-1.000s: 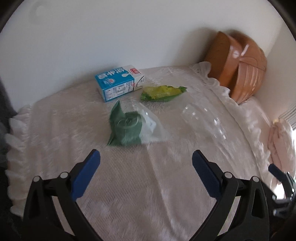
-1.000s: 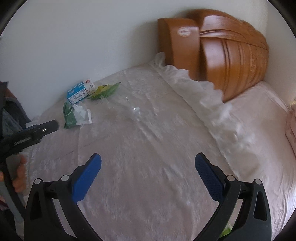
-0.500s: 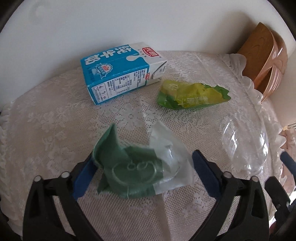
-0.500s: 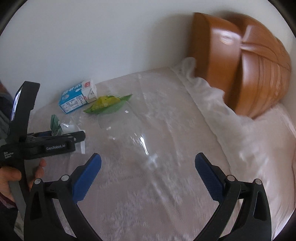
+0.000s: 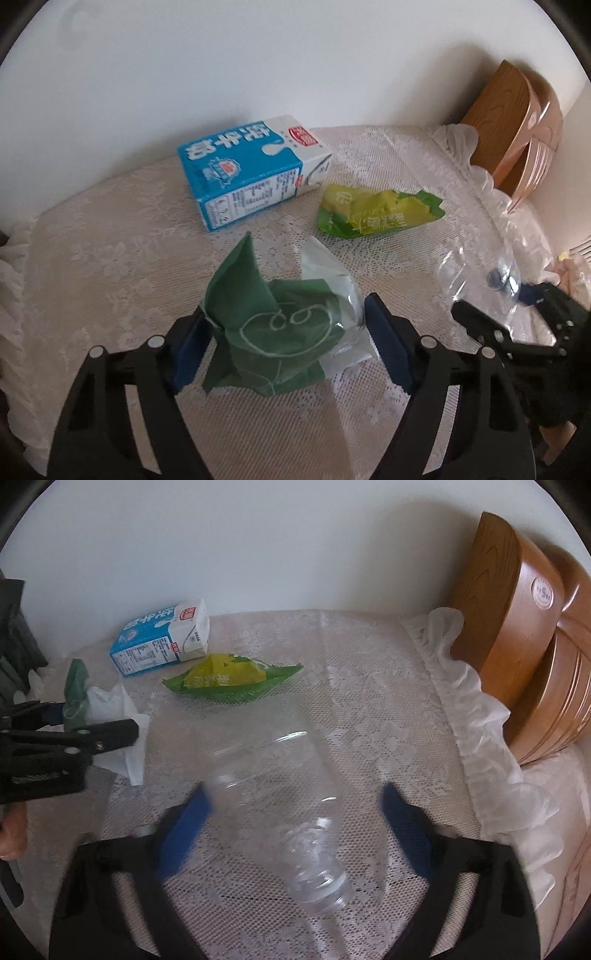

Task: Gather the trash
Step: 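Grasp dark green bag with left tool while right tool grasps clear plastic bottle, then carry items to basket, right tool drops bottle while left tool drops green bag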

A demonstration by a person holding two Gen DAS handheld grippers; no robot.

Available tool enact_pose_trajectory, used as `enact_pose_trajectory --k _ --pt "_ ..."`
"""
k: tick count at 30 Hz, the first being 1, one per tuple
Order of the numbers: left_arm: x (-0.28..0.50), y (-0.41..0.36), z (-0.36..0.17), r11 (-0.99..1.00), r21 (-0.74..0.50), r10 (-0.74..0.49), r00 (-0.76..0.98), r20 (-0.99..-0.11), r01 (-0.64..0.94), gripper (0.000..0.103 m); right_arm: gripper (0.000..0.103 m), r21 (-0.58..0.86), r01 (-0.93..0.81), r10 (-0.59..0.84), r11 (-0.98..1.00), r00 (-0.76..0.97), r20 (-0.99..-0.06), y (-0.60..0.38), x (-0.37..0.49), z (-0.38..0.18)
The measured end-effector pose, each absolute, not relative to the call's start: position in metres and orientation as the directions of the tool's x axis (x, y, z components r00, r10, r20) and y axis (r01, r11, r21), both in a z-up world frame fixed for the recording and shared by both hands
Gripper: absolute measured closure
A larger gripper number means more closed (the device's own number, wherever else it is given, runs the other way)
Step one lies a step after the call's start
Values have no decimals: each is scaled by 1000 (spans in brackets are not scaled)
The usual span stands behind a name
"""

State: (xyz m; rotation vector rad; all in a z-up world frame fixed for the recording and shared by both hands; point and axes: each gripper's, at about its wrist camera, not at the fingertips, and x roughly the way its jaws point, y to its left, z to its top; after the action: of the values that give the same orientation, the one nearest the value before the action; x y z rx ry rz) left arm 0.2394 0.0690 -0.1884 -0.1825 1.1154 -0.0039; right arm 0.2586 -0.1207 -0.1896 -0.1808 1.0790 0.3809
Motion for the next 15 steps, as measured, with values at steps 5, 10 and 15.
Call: enact_pose_trajectory --k 5,10,15 --pt "214 72 -167 985 -152 -98 473 -875 -76 27 38 86 -346 234 934 416 -879 -128 246 -181" --pt "177 62 -145 990 -139 -104 489 -866 -36 27 38 163 -274 273 948 435 -858 -142 213 -166" --pt "128 43 -127 985 -169 -159 484 -860 22 27 38 227 -194 293 954 457 -840 -163 157 -148"
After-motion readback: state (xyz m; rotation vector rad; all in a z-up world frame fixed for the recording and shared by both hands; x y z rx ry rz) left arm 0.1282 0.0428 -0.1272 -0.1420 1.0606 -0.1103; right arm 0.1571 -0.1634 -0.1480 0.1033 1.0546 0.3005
